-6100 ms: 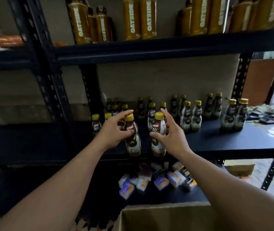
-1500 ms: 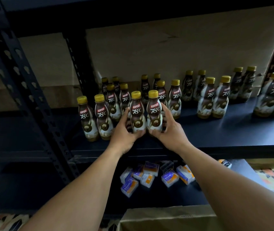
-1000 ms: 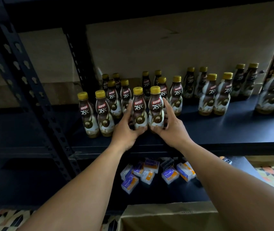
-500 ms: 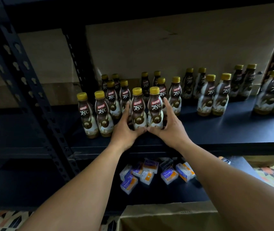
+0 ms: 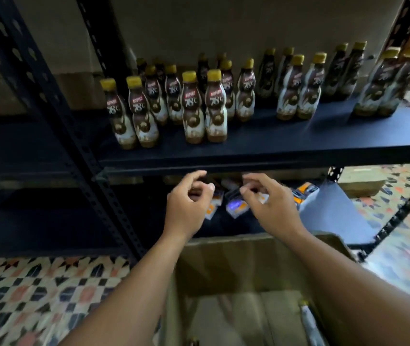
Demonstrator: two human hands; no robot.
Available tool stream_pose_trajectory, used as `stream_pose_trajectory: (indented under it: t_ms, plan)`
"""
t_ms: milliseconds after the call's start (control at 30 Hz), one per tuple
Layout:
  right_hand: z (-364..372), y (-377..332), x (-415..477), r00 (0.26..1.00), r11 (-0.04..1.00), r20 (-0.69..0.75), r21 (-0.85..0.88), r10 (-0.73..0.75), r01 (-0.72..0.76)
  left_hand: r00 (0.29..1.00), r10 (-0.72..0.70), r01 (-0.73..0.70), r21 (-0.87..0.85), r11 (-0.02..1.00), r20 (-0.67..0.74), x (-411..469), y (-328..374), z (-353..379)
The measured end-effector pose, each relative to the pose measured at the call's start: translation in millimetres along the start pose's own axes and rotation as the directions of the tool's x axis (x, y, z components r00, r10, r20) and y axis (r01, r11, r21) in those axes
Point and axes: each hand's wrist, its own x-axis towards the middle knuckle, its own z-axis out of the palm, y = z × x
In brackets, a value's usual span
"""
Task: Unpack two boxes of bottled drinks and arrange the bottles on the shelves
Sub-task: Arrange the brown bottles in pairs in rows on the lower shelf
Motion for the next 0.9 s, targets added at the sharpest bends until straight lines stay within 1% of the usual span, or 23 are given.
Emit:
stream_pose_trajectory:
  t_ms: [33,67,100,133,167,200,233,267,300,333,400,467,533,567,633,667,733,767,800,867,900]
  plan:
    - [0,9,-17,0.998,0.998,0.029,0.004,0.057,-0.057,0.997,-0.041,0.042,-0.004,0.999,0.061,-16,-7,7]
    - [0,19,-34,0.987,0.991,0.093,0.000,0.132,-0.133,0.987,-0.092,0.093,0.002,0.996,0.132,-33,-18,15]
    - [0,31,-51,0.956,0.975,0.195,-0.029,0.221,-0.219,0.966,-0.149,0.149,0.015,0.989,0.212,-48,-31,23]
    - [-1,42,-68,0.896,0.951,0.320,-0.097,0.308,-0.292,0.931,-0.210,0.203,0.054,0.978,0.298,-64,-45,32]
    - [-2,55,-85,0.809,0.925,0.449,-0.186,0.379,-0.331,0.882,-0.270,0.247,0.107,0.963,0.387,-80,-58,39]
    - [-3,69,-102,0.703,0.899,0.560,-0.274,0.438,-0.341,0.816,-0.330,0.287,0.164,0.944,0.474,-95,-70,45]
    - [-6,81,-121,0.596,0.878,0.645,-0.339,0.479,-0.339,0.742,-0.393,0.329,0.215,0.920,0.544,-112,-82,51]
    - [-9,90,-139,0.501,0.857,0.696,-0.386,0.514,-0.343,0.678,-0.448,0.364,0.263,0.894,0.583,-128,-92,55]
    - [-11,98,-157,0.426,0.829,0.716,-0.421,0.553,-0.369,0.629,-0.497,0.395,0.304,0.867,0.598,-143,-104,58]
    - [-14,105,-174,0.390,0.798,0.706,-0.444,0.591,-0.407,0.591,-0.547,0.426,0.346,0.836,0.593,-159,-115,60]
    - [-16,123,-205,0.364,0.740,0.653,-0.503,0.664,-0.446,0.537,-0.638,0.500,0.401,0.768,0.552,-189,-138,60]
    - [-14,139,-231,0.304,0.683,0.620,-0.577,0.723,-0.448,0.488,-0.728,0.579,0.446,0.683,0.481,-215,-164,57]
    - [-11,150,-251,0.255,0.648,0.617,-0.576,0.745,-0.498,0.448,-0.794,0.645,0.466,0.606,0.412,-236,-189,56]
    - [-10,150,-258,0.242,0.647,0.629,-0.560,0.739,-0.518,0.439,-0.811,0.664,0.469,0.582,0.386,-245,-197,55]
    - [-8,147,-266,0.244,0.652,0.633,-0.560,0.735,-0.511,0.430,-0.825,0.676,0.475,0.564,0.368,-256,-192,54]
    - [-6,148,-268,0.260,0.650,0.625,-0.547,0.736,-0.527,0.431,-0.821,0.667,0.481,0.569,0.374,-261,-189,53]
    - [-2,153,-276,0.280,0.636,0.601,-0.531,0.748,-0.559,0.456,-0.810,0.631,0.509,0.586,0.368,-271,-195,52]
    - [-2,155,-281,0.302,0.630,0.578,-0.530,0.758,-0.567,0.471,-0.815,0.628,0.519,0.579,0.339,-276,-199,52]
    - [-1,157,-287,0.340,0.636,0.554,-0.525,0.760,-0.566,0.494,-0.818,0.625,0.533,0.570,0.295,-280,-201,51]
    - [-3,163,-296,0.442,0.642,0.469,-0.490,0.764,-0.590,0.552,-0.810,0.607,0.570,0.553,0.199,-285,-204,48]
    - [-3,167,-298,0.490,0.645,0.422,-0.439,0.763,-0.626,0.572,-0.804,0.600,0.586,0.544,0.161,-288,-206,47]
